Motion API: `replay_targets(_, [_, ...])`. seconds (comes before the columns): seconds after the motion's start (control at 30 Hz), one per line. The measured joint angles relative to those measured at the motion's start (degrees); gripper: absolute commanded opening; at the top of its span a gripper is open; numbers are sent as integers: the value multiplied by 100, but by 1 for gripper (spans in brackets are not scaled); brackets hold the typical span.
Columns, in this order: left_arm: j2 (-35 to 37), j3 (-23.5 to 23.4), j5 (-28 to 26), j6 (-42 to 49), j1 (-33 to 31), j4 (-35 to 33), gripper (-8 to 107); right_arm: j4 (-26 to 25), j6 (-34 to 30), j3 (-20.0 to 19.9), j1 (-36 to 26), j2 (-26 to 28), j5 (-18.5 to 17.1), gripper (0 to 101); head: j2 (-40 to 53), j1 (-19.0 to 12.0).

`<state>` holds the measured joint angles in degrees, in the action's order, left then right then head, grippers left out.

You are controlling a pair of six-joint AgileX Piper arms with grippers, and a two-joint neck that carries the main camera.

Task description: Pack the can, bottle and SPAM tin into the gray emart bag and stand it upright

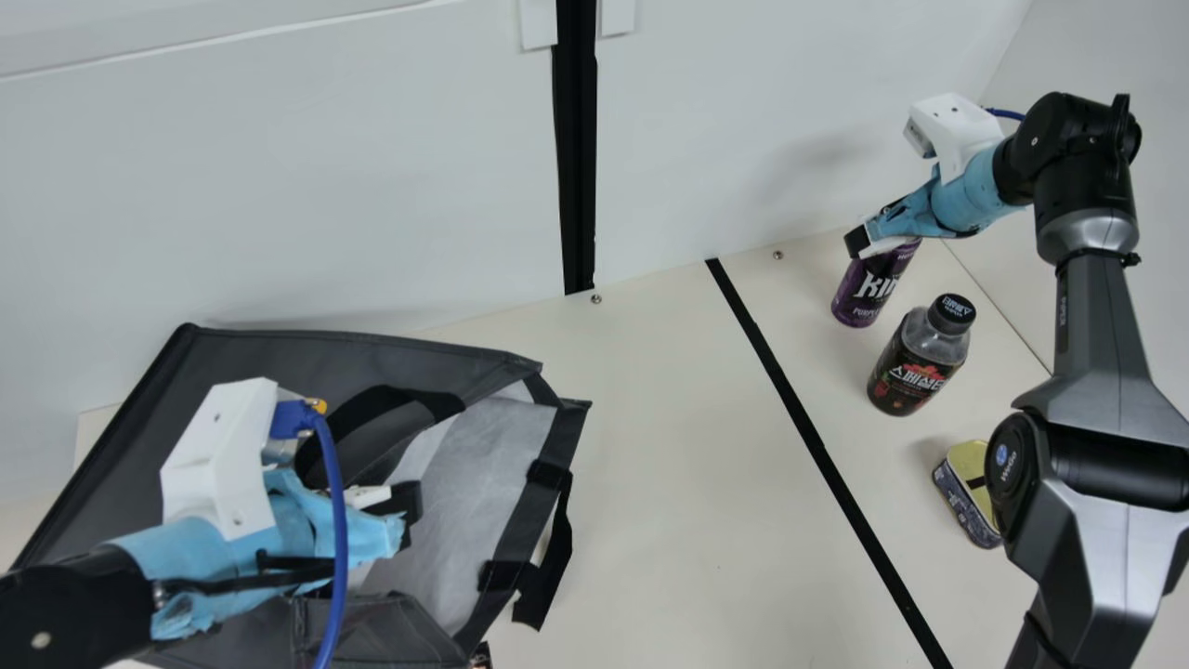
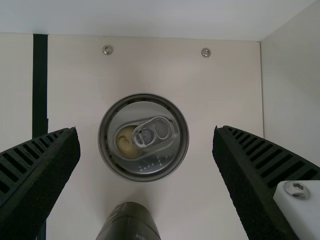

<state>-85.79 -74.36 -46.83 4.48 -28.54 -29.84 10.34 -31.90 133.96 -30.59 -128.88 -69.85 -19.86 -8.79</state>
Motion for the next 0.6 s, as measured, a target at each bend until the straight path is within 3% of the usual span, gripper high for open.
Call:
replay_targets(0.2, [0,0,0,0,0,0,-8,6,-83,169,7,-307,0,95,0,9])
replay_targets(0.6, [0,0,0,0,0,0,-8,93,-341,425,44,-652,-2,15,0,9])
